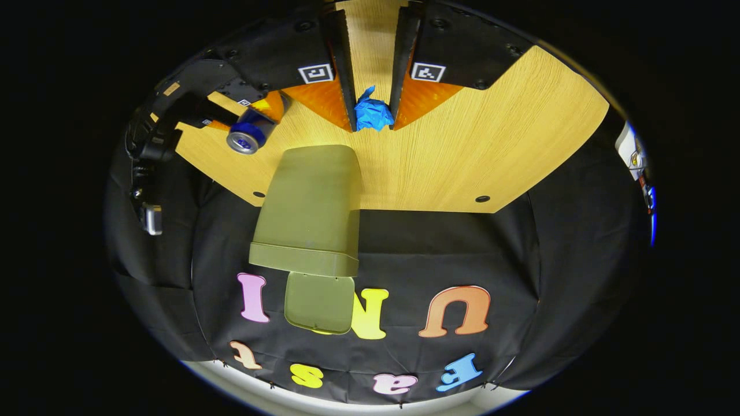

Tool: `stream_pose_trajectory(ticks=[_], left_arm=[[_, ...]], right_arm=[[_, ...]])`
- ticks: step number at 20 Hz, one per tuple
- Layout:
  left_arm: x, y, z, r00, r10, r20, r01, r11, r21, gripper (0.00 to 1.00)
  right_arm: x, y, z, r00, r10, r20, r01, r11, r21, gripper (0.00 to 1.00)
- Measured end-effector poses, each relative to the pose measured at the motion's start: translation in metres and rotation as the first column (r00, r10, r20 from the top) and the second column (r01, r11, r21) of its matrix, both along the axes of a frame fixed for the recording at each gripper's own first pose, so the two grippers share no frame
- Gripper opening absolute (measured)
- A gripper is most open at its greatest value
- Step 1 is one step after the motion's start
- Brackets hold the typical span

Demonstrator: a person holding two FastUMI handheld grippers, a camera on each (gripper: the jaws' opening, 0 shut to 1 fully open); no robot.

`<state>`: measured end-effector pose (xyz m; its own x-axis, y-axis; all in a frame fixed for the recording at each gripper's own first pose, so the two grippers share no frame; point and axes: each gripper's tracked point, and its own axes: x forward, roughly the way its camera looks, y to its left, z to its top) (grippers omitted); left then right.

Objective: Press the lid of the desktop garbage bin to open it, pick up the crumpled paper on the desktop and throw it into the bin, then pick up the pop can on the desktop and drop it into the bin, and finally close the garbage bin lid.

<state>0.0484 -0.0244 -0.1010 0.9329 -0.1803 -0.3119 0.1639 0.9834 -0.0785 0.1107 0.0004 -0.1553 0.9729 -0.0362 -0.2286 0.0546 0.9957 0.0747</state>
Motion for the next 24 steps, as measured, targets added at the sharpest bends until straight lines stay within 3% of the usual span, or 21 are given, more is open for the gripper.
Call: stream_pose_trajectory(ticks=[4,9,16,24], left_arm=[[0.0,-0.003,0.003,1.0,0.002,0.02,-0.003,1.0,0.01,0.35],[-0.006,-0.006,0.007,0.999,0.017,0.039,-0.019,0.999,0.046,0.35],[-0.023,-0.015,0.017,0.996,0.045,0.083,-0.048,0.998,0.037,0.35],[-0.034,-0.011,0.025,0.988,0.092,0.126,-0.099,0.993,0.057,0.35]], right_arm=[[-0.019,-0.024,0.045,0.998,0.013,0.061,-0.016,0.999,0.036,0.81],[-0.048,-0.08,0.104,0.984,-0.058,0.17,0.051,0.998,0.041,0.8],[-0.089,-0.105,0.127,0.974,-0.06,0.217,0.062,0.998,-0.002,0.8],[-0.097,-0.083,0.118,0.983,0.016,0.181,-0.004,0.998,-0.068,0.8]])
